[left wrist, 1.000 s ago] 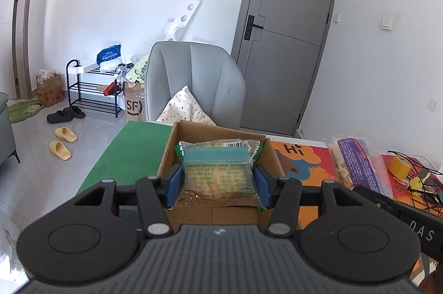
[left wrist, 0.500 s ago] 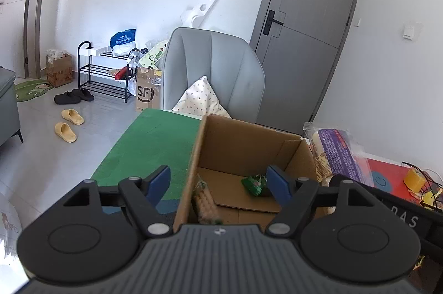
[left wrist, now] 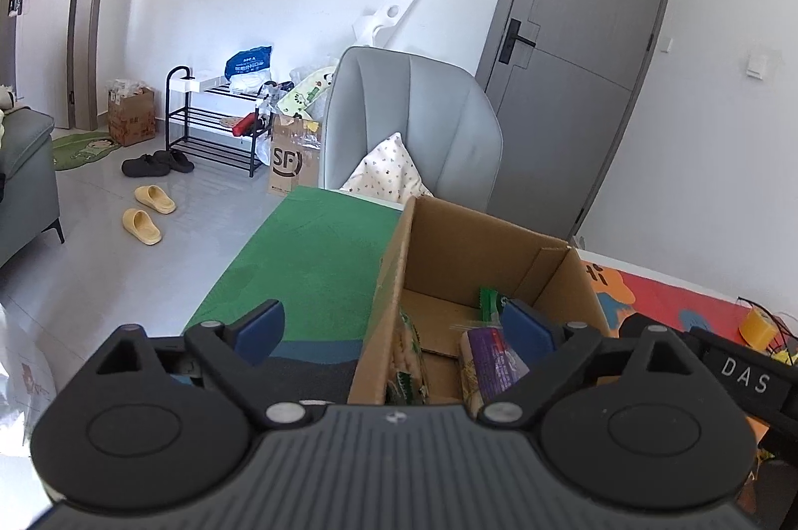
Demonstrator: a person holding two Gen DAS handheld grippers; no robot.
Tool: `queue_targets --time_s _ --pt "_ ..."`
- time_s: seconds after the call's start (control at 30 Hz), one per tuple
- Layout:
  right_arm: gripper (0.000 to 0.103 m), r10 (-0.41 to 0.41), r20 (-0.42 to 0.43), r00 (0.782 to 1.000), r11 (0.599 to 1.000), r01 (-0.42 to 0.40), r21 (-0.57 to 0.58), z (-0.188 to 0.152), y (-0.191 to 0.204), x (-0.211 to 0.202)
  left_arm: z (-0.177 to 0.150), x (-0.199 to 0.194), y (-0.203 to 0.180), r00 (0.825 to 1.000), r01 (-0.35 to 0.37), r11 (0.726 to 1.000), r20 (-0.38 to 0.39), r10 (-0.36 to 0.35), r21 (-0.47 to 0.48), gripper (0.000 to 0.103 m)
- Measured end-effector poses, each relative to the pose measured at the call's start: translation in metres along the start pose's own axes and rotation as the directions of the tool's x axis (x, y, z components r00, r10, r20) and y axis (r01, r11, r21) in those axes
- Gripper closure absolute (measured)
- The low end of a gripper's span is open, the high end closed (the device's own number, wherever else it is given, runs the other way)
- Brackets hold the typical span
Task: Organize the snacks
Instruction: 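Grasp the green candy with the right tool while the left tool grasps the orange candy tube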
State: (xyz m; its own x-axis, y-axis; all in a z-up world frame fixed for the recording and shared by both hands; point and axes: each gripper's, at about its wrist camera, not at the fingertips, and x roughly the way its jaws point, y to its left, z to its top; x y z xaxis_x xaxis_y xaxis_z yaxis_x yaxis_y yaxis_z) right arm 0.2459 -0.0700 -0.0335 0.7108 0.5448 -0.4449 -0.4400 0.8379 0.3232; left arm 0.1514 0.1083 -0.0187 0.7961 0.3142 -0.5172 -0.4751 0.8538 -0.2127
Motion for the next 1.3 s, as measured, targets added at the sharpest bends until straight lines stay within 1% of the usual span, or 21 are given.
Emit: queue_targets --time_s 0.17,0.33,0.4,0.47,0.6,0.7,0.9,1.3 --pt "0.047 -0.015 -0.013 1.0 0.999 0.015 0.032 -0.002 -0.015 -0.014 -0.007 -0.004 -0.014 0.999 0.004 1.0 -0.041 -0.004 0.021 0.007" --pt "0.035 -0.045 -0.003 0.999 0.998 0.045 0.048 -0.001 -0.032 -0.032 -0.013 -0.011 -0.025 0.997 0.032 0.998 -0.065 -0.029 0.045 0.006" --pt "0.028 -0.054 0.005 0.999 0.997 0.053 0.05 -0.001 -0.037 -0.04 -0.016 -0.015 -0.031 0.997 0.045 0.997 -0.066 -0.041 0.061 0.006" --pt "0.024 -0.067 0.012 0.998 0.996 0.066 0.053 -0.001 -0.043 -0.048 -0.017 -0.019 -0.036 0.997 0.059 0.996 -0.062 -0.055 0.069 0.005" --pt "0.015 -0.09 0.025 0.996 0.994 0.088 0.072 0.002 -0.059 -0.062 -0.02 -0.025 -0.049 0.994 0.095 0.992 -0.056 -0.091 0.077 0.001" --pt "0.012 -0.113 0.041 0.993 0.991 0.11 0.081 0.004 -0.073 -0.072 -0.024 -0.026 -0.061 0.992 0.119 0.987 -0.065 -0.112 0.104 0.001" --pt "0.006 -0.156 0.051 0.986 0.978 0.148 0.145 0.004 -0.105 -0.087 -0.029 -0.028 -0.087 0.986 0.157 0.978 -0.079 -0.147 0.138 0.001" --pt "0.005 -0.264 0.044 0.963 0.944 0.249 0.216 -0.004 -0.168 -0.108 -0.048 -0.018 -0.142 0.969 0.236 0.952 -0.116 -0.217 0.193 0.001"
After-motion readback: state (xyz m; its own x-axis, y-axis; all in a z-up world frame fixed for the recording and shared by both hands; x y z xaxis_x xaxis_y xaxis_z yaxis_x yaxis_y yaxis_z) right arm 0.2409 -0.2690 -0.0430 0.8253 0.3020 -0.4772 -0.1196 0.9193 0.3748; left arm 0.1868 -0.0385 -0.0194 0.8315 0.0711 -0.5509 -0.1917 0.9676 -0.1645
